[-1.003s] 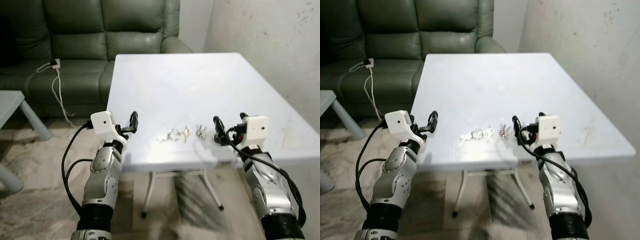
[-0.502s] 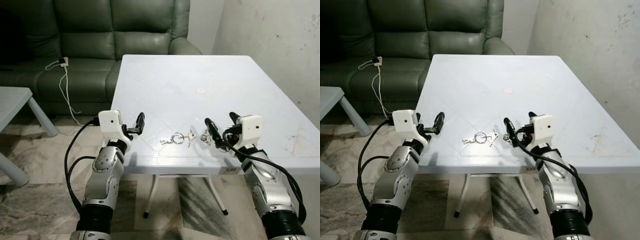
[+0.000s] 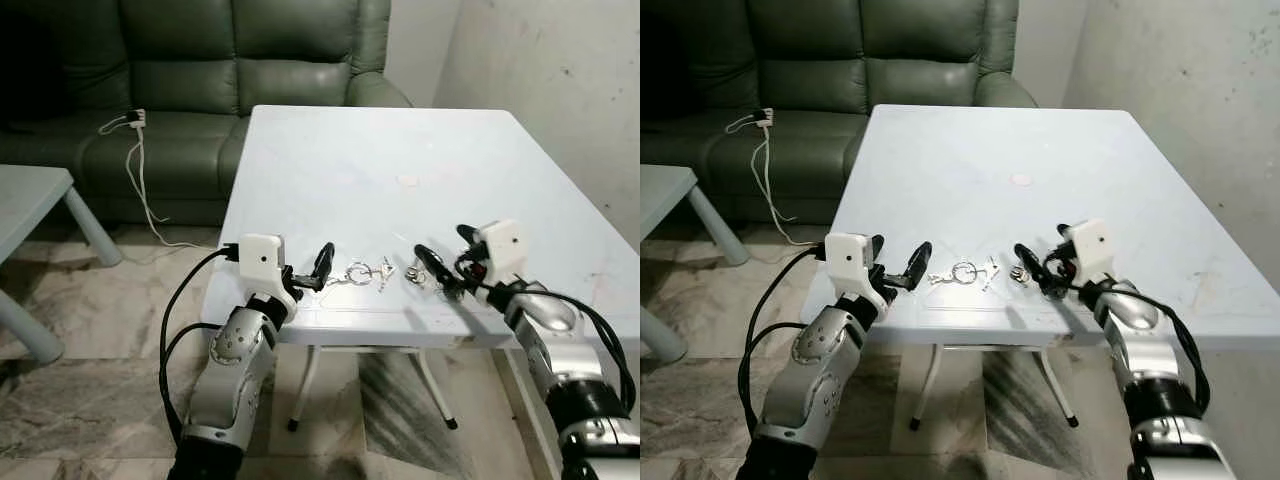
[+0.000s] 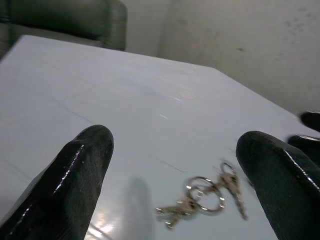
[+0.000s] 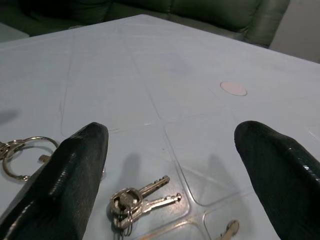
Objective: Hang keys on a hook
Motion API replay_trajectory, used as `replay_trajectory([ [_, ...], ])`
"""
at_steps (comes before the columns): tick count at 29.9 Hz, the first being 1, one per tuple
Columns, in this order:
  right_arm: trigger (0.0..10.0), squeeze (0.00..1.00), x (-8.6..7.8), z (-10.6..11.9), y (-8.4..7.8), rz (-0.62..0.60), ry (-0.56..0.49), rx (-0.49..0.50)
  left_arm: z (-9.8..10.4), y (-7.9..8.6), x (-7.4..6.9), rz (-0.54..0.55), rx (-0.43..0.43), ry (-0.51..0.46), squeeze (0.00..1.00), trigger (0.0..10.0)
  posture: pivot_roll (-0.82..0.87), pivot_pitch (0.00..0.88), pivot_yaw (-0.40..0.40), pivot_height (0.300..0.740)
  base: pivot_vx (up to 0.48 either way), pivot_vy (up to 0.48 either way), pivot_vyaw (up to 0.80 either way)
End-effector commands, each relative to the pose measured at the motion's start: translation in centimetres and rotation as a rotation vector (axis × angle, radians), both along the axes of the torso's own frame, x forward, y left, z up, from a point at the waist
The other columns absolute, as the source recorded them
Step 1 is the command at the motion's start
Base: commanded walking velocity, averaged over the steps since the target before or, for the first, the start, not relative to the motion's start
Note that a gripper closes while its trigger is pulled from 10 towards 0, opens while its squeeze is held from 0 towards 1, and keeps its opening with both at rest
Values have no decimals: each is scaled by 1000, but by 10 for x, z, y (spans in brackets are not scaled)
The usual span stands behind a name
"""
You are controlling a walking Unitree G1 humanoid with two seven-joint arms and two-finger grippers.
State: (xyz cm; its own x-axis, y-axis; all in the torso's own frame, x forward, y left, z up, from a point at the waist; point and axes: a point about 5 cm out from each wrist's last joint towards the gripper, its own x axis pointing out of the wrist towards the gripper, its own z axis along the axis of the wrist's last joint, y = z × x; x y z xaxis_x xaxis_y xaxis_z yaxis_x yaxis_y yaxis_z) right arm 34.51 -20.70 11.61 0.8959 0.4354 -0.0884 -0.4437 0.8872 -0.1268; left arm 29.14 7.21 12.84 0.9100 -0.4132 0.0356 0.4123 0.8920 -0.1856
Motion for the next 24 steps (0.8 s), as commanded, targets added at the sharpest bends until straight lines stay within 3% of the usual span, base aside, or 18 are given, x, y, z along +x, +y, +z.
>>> replay_trajectory([
  [1, 10000, 0, 4, 6, -5, 12, -8, -29, 3, -8, -5, -31, 3, -8, 0, 10000, 6, 33, -90, 740, 0, 0, 0],
  [8, 10000, 0, 7, 9, -12, 121, 37, -53, 2, -22, -17, -95, 9, -2, 0, 10000, 9, 37, -95, 740, 0, 0, 0],
  [24, 10000, 0, -2, 3, -46, 95, 113, -105, -1, -27, -24, -130, 27, 17, 0, 10000, -6, 40, -77, 740, 0, 0, 0],
])
